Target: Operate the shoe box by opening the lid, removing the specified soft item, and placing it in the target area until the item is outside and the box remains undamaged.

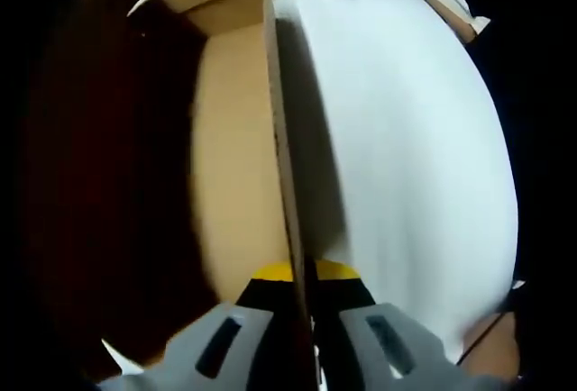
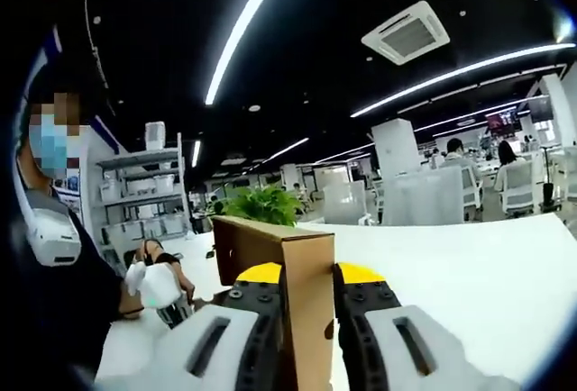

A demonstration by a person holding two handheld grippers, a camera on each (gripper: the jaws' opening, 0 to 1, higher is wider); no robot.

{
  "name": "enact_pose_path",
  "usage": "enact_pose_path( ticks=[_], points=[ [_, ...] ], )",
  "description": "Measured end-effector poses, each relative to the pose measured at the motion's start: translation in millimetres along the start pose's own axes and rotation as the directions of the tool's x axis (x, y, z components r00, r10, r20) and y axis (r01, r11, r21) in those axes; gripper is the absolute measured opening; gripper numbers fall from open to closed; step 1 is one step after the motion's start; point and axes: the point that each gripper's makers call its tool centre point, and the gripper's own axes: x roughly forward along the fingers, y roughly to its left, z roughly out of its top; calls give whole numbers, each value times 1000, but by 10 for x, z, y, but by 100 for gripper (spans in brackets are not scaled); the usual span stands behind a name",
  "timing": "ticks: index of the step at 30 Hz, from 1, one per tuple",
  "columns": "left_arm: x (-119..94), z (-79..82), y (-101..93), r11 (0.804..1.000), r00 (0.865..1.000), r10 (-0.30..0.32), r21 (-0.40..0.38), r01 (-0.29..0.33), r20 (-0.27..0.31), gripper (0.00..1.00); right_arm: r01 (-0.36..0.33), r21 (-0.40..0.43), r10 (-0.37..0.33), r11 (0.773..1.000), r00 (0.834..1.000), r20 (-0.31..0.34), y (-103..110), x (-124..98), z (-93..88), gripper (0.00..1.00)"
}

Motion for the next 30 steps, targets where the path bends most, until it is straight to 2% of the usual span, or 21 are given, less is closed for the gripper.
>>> enact_pose_path(
  ticks=[9,15,20,24,26,30],
  points=[
    [3,7,5,1000,1000,-1,6,1,4,3,-3,-65,2,998,1000,-5,107,-42,-19,20],
    [2,2,2,1000,1000,0,6,0,5,3,-27,-51,27,998,1000,-13,98,-59,-46,21],
    [2,3,0,1000,1000,0,6,0,7,3,-28,-102,23,994,998,-53,110,-68,-125,21],
    [1,4,5,1000,1000,0,6,0,7,3,-23,-76,18,997,998,-61,92,-55,-127,24],
    [0,3,6,1000,1000,0,5,0,7,3,-9,-40,6,999,998,-66,56,-48,-126,20],
    [0,2,6,1000,1000,0,6,0,7,3,13,-35,-16,999,997,-73,17,-25,-99,19]
  ],
)
